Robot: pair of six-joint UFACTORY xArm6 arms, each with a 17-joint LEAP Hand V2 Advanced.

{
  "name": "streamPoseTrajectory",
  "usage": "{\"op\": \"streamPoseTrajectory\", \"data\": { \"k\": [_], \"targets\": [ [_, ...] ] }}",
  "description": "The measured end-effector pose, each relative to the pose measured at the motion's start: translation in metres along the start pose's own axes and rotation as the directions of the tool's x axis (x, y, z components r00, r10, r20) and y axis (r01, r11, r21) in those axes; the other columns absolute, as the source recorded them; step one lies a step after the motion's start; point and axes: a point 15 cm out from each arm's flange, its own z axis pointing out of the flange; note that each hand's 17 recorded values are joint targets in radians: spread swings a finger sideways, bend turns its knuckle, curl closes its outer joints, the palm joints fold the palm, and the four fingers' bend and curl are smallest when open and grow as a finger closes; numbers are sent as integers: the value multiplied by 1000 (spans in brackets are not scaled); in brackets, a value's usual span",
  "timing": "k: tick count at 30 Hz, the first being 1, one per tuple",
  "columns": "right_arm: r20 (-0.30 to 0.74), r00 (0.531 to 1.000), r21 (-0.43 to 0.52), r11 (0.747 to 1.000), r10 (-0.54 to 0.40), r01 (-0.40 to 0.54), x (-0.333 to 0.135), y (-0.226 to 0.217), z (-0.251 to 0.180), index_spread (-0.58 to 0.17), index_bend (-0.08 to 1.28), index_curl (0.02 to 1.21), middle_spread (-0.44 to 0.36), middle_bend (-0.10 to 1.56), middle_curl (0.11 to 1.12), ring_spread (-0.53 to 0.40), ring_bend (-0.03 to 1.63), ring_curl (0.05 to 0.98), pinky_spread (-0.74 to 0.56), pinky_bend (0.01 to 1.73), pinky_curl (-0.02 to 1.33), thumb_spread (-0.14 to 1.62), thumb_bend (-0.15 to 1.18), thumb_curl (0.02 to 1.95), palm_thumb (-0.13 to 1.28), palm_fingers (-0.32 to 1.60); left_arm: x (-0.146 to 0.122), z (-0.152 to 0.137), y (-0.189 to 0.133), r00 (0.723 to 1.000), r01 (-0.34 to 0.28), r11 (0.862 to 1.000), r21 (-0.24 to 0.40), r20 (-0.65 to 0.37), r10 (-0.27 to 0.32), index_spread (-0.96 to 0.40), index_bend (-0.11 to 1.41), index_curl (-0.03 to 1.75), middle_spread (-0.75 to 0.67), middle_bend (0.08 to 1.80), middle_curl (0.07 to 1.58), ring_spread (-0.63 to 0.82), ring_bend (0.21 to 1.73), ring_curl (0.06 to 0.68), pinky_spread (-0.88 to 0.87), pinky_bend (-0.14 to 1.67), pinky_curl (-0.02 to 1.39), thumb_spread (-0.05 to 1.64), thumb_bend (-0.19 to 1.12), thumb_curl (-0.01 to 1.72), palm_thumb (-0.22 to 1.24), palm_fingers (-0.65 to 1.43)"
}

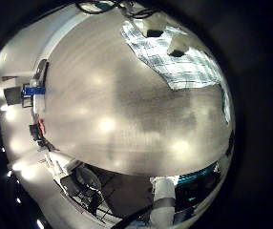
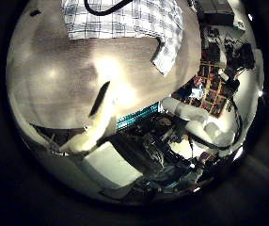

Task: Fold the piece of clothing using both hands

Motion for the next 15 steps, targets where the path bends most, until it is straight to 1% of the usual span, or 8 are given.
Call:
{"op": "streamPoseTrajectory", "data": {
  "k": [4, 9, 12, 15],
  "targets": [
    [4, 1000, -9, 1000, 8, -8, 1, 3, 1, -409, 169, 296, -99, 359, 367, -81, 714, 176, 231, 772, 46, 1229, -15, 252, 293, 310, 1, 26, -22, 999, -38, 999, -8, -1, 38, -23, 157, 411, 182, 170, 359, 297, 680, 182, 257, 362, 416, 1076, -37, 315, 322, 111],
    [4, 1000, -15, 1000, 8, -8, 1, 3, 2, -407, 166, 294, -95, 356, 368, -73, 707, 176, 236, 774, 48, 1239, -15, 251, 299, 307, 10, 55, -44, 997, -79, 996, -36, -2, 79, -14, 167, 391, 189, 183, 347, 335, 678, 184, 288, 376, 410, 1026, -32, 312, 291, 97],
    [5, 1000, -16, 1000, 8, -8, 1, 3, 3, -407, 167, 294, -94, 350, 366, -71, 707, 177, 240, 776, 49, 1241, -15, 250, 300, 304, 12, 64, -54, 996, -89, 994, -59, 2, 89, -18, 182, 389, 165, 209, 355, 316, 671, 181, 286, 348, 395, 1005, -28, 313, 290, 159],
    [6, 1000, -16, 1000, 8, -8, 0, 3, 3, -407, 171, 296, -97, 350, 366, -70, 699, 177, 242, 771, 48, 1243, -16, 249, 300, 297, 14, 70, -59, 996, -88, 992, -91, 8, 89, -45, 219, 406, 83, 284, 372, 241, 652, 169, 245, 280, 369, 997, -21, 319, 313, 300]
  ]
}}
